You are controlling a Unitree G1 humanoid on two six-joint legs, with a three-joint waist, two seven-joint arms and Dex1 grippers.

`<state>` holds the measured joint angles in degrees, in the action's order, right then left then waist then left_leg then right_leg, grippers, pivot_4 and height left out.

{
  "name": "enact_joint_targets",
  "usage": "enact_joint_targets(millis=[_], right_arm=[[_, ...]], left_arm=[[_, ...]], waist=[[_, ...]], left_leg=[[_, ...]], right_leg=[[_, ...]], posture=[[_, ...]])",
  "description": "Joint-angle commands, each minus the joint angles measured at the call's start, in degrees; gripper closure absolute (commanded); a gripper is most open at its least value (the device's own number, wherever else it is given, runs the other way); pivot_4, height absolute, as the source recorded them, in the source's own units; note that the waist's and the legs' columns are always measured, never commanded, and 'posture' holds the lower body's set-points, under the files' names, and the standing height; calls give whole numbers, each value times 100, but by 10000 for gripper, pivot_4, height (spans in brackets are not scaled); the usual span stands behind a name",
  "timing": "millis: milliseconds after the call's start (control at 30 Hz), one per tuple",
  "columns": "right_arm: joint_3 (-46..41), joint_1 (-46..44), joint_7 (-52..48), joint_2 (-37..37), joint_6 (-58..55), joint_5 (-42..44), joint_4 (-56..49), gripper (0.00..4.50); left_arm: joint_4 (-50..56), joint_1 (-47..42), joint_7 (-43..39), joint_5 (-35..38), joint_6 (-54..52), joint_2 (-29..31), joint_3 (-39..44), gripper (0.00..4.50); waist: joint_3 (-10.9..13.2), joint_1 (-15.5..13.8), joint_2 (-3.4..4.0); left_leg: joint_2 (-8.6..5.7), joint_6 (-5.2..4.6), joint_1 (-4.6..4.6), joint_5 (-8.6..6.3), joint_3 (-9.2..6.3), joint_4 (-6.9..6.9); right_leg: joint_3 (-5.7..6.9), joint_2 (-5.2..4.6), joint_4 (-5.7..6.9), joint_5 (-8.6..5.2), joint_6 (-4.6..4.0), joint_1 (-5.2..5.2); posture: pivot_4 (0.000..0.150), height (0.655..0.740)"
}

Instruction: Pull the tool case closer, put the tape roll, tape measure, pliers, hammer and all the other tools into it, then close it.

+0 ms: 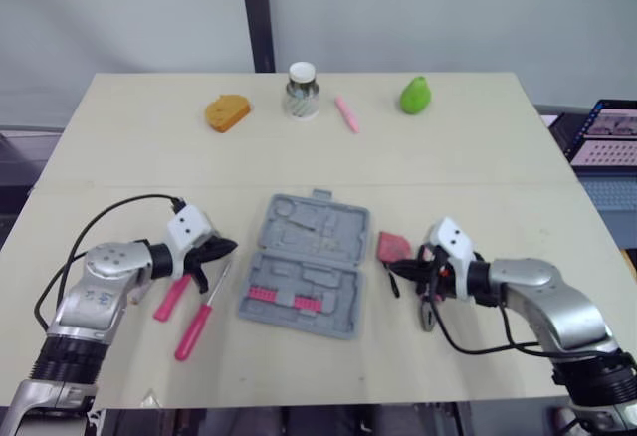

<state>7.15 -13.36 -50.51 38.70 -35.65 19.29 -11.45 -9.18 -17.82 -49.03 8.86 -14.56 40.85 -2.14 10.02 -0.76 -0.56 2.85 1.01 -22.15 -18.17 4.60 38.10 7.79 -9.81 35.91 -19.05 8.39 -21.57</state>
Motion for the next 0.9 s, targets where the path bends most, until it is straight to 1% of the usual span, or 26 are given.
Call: enact_joint_targets(millis=[33,333,567,733,900], right_arm=[[181,-101,213,-193,3,-173,-9,45000],[434,-266,474,-594,-3,-475,340,45000],[452,-299,466,-744,33,-549,449,45000],[463,-337,445,-835,30,-573,460,45000],[527,-259,344,-848,-68,-523,328,45000]], left_arm=[[-344,-218,-23,-193,327,-172,-174,44625],[-1102,-738,22,-479,737,-681,-422,44625],[-1295,-829,24,-586,869,-918,-531,44625],[-1278,-795,-31,-592,859,-1006,-572,44625],[-744,-493,-264,-467,528,-916,-608,44625]], waist=[[0,0,-1],[-1,-53,-2],[-1,-41,-2],[-1,-47,-2],[-2,-37,-2]], left_leg=[[0,0,0,0,0,1],[0,0,-3,0,0,12],[0,0,-3,0,-1,11],[0,0,-3,0,-1,12],[0,-1,-3,0,0,10]], right_leg=[[-1,0,0,0,0,0],[-1,0,3,0,0,1],[-1,0,3,0,0,1],[-1,0,3,0,0,1],[-2,0,3,0,0,1]], posture=[[1500,7400],[1500,7400],[1500,7400],[1500,7400],[1500,7400]])
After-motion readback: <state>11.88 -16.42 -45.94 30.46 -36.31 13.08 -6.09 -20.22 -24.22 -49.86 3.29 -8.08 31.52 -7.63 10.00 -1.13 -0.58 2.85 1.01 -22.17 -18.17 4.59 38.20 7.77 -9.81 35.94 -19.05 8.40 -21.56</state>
